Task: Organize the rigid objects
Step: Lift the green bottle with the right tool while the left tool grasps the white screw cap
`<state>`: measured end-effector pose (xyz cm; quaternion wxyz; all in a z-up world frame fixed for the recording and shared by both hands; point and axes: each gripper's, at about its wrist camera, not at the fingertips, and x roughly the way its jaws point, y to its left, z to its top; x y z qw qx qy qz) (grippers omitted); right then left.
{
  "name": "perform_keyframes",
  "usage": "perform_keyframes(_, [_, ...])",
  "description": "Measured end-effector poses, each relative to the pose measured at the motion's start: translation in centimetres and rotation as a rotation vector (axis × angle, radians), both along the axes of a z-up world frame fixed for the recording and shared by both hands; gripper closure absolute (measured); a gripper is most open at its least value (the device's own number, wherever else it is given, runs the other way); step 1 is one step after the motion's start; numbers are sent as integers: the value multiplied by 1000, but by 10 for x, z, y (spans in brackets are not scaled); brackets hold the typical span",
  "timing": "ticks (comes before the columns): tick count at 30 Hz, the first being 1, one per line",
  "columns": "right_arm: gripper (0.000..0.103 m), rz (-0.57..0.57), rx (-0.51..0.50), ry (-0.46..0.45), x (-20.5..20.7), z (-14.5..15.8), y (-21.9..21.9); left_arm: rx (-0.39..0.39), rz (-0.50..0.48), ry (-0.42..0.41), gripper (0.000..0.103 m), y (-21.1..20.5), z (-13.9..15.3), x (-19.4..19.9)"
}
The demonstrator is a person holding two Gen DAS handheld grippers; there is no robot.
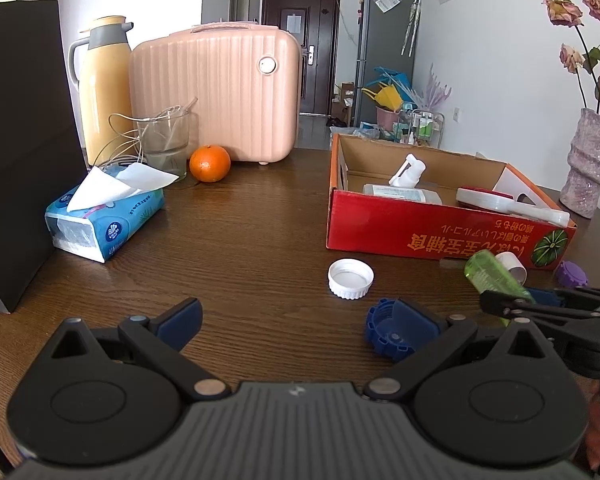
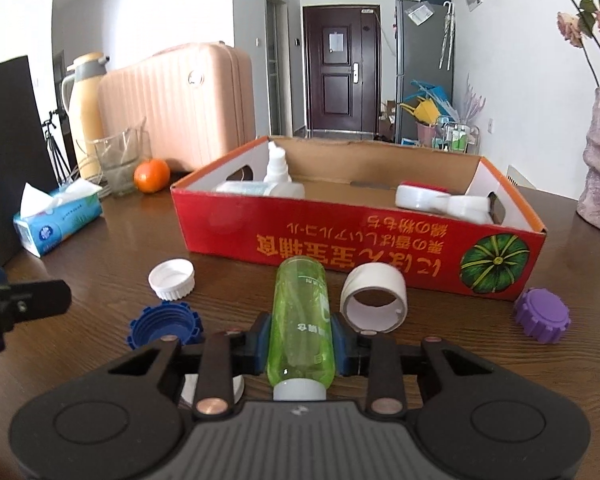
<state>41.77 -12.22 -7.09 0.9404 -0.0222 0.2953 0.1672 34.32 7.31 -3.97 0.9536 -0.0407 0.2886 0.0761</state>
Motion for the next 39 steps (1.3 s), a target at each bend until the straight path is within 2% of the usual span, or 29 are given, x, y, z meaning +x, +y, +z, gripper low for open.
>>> perform_keyframes(13, [73,-16,21,-47,-27,11,-23,5,-14,12,0,-4,-5,3])
perform_keyframes(28, [73,-68,52,-70,-40,15,-52,18,-43,67,0,-15,-17,14])
perform_keyframes(34, [73,-86,68,-76,-40,17,-59,-7,-41,88,0,-16,-8,32])
perform_keyframes(39, [73,-103,78,-70,-36,16,-65,44,-23,122,0,-22,-4,60])
